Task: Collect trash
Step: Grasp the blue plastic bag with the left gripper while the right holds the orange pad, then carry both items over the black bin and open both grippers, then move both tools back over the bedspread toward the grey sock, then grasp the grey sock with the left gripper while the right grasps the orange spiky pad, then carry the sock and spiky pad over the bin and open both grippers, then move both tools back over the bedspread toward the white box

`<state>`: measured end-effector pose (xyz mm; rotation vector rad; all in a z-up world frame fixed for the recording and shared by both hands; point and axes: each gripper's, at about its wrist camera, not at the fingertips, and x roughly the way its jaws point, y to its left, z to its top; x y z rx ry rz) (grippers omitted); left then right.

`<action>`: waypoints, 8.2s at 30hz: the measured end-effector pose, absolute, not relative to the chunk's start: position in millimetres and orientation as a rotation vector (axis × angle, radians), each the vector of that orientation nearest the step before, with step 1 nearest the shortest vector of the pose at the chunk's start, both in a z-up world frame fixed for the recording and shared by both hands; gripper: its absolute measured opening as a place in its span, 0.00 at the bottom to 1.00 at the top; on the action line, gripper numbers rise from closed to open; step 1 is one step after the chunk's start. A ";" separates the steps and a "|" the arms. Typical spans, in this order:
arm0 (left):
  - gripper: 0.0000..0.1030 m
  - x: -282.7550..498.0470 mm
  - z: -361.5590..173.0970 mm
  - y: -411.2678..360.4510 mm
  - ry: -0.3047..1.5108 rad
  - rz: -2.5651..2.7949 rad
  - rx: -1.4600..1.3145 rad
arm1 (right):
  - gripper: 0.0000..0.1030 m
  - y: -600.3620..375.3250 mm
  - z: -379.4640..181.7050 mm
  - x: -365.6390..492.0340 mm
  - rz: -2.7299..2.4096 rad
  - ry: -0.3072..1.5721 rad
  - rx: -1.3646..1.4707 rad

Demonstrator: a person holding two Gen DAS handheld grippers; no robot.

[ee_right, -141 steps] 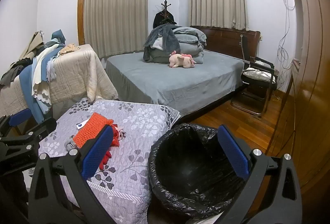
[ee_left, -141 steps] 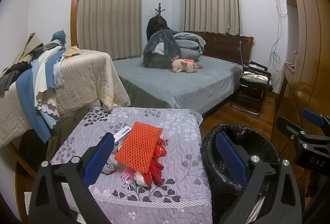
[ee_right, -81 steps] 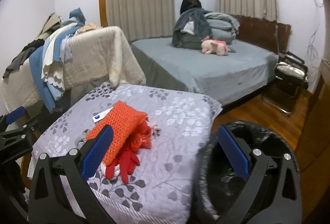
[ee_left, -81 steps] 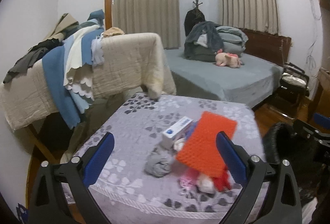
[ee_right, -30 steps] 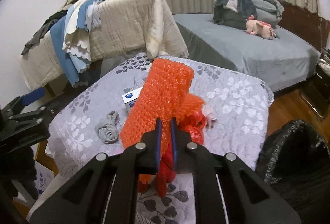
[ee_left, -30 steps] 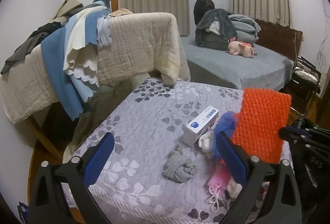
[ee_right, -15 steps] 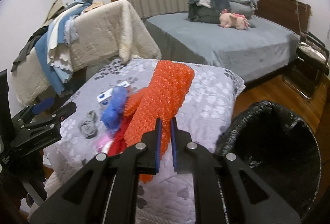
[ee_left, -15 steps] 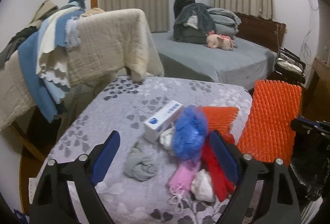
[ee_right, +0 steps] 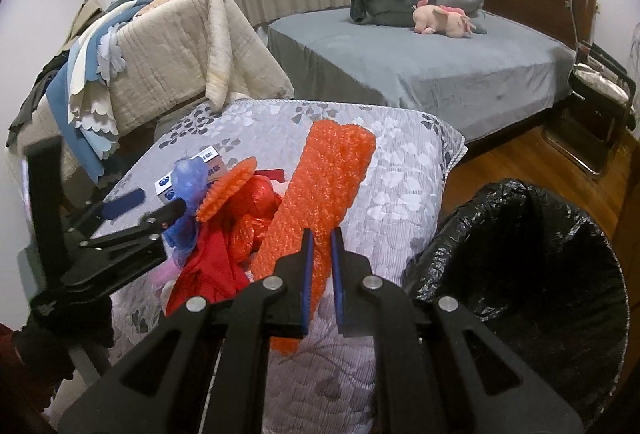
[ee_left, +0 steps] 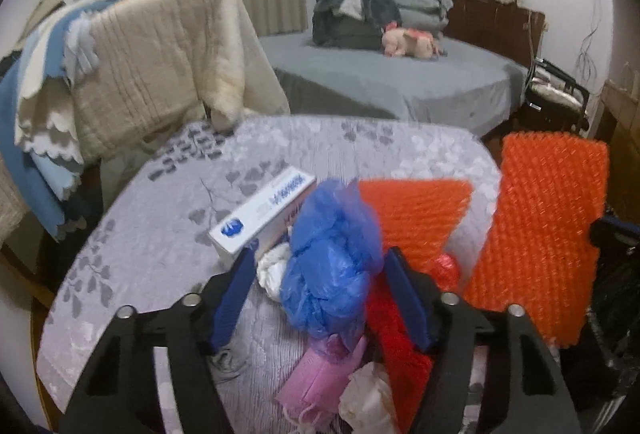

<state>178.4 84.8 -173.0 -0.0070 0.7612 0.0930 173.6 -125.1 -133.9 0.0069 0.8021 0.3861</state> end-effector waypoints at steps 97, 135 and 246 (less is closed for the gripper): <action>0.81 126.7 -185.2 178.3 0.737 0.234 -0.088 | 0.92 -67.8 -141.0 169.5 0.345 0.601 -0.025; 0.37 160.5 -165.9 173.9 0.698 0.099 -0.157 | 0.19 -14.5 -170.1 226.9 0.475 0.713 -0.100; 0.93 142.1 -105.4 73.8 0.584 -0.052 -0.084 | 0.94 -175.3 -91.1 146.8 0.189 0.545 0.015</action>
